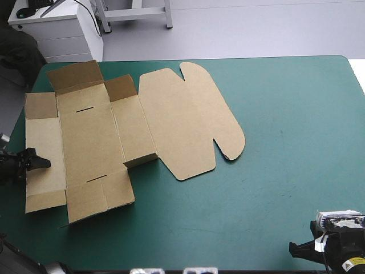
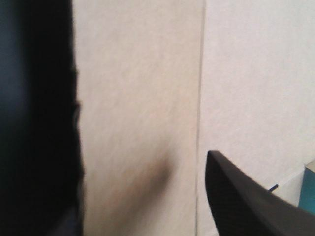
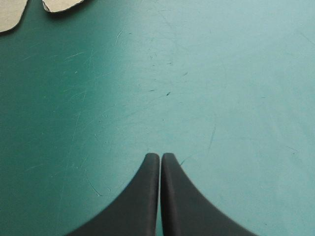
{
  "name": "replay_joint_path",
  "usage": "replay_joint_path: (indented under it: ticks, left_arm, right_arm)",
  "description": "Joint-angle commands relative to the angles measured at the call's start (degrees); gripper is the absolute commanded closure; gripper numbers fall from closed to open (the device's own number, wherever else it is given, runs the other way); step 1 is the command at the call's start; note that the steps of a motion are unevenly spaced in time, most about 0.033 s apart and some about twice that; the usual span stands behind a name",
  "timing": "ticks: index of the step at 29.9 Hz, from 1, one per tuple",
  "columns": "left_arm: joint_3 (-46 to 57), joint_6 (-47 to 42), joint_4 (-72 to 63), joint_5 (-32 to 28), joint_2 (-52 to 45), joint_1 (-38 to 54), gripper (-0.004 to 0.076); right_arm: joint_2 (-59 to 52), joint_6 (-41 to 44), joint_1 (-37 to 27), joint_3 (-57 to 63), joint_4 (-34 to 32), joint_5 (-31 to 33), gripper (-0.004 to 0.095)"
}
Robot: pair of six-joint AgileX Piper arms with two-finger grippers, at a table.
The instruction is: Fold the box
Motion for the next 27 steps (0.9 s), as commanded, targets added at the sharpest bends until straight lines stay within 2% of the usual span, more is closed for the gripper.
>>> replay_joint_path:
  ticks: [1, 11, 12, 14, 17, 18, 27]
  left_arm:
    - [0.1, 0.1, 0.7, 1.4, 0.9, -4.4, 0.0302]
    - [0.1, 0.1, 0.3, -1.9, 1.1, -7.5, 0.0315]
    - [0.1, 0.1, 0.3, -1.9, 1.1, -7.5, 0.0335]
    - [0.1, 0.1, 0.3, -2.1, 1.1, -7.5, 0.0428]
    - [0.1, 0.1, 0.3, -2.1, 1.1, -7.5, 0.0682]
    - [0.1, 0.4, 0.3, -2.1, 1.1, -7.5, 0.0728]
    - [-5.1, 2.9, 1.3, -0.4, -0.7, -12.2, 0.0731]
  right_arm:
    - [0.8, -0.2, 0.1, -1.3, 0.7, -3.3, 0.0912]
    - [0.8, 0.1, 0.1, -1.3, 0.8, -3.3, 0.0912]
    - [0.8, 0.1, 0.1, -1.3, 0.8, -3.3, 0.0912]
    - [0.8, 0.1, 0.1, -1.3, 0.8, -3.3, 0.0912]
    - [0.8, 0.1, 0.1, -1.3, 0.8, -3.3, 0.0912]
    - [0.8, 0.1, 0.1, -1.3, 0.8, -3.3, 0.0912]
    - [1.0, 0.1, 0.1, -1.3, 1.1, -3.3, 0.0912]
